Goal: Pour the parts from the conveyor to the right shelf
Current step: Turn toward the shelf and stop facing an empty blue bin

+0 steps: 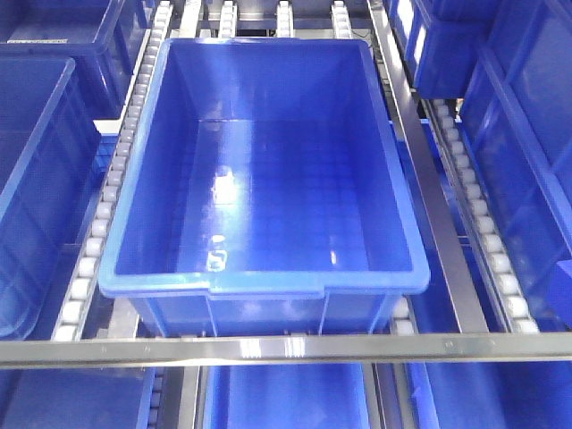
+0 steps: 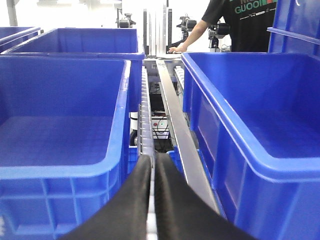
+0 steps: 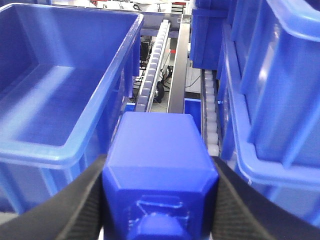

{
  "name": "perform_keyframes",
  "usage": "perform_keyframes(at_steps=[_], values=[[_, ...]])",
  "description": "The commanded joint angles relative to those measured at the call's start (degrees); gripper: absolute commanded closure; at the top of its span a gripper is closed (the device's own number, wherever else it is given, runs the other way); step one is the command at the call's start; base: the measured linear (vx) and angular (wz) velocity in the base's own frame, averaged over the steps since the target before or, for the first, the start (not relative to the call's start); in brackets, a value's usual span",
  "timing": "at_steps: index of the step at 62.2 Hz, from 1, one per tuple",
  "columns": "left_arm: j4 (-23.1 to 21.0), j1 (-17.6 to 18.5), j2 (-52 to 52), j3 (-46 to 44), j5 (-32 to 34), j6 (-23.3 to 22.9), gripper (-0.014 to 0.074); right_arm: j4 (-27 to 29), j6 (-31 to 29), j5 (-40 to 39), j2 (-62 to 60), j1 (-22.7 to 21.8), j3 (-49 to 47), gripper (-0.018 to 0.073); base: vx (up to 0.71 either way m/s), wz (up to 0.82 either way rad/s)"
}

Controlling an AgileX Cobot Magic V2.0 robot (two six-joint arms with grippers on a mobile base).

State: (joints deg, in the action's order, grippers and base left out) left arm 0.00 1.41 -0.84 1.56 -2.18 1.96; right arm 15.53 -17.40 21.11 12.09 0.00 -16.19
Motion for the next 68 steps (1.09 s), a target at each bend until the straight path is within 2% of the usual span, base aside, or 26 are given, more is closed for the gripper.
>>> perform_keyframes(at_steps=[1,68], values=[[0.00,0.05,-0.64,1.71,4.14,-0.49,0.0603,0.29,-0.31,-4.44,0.51,-0.24,-1.63,0.0564,0.11,0.03],[0.00,0.05,-0.64,1.71,4.14,-0.49,0.0603,0.29,-0.31,-4.44,0.51,-0.24,-1.63,0.0564,0.13,-0.02]])
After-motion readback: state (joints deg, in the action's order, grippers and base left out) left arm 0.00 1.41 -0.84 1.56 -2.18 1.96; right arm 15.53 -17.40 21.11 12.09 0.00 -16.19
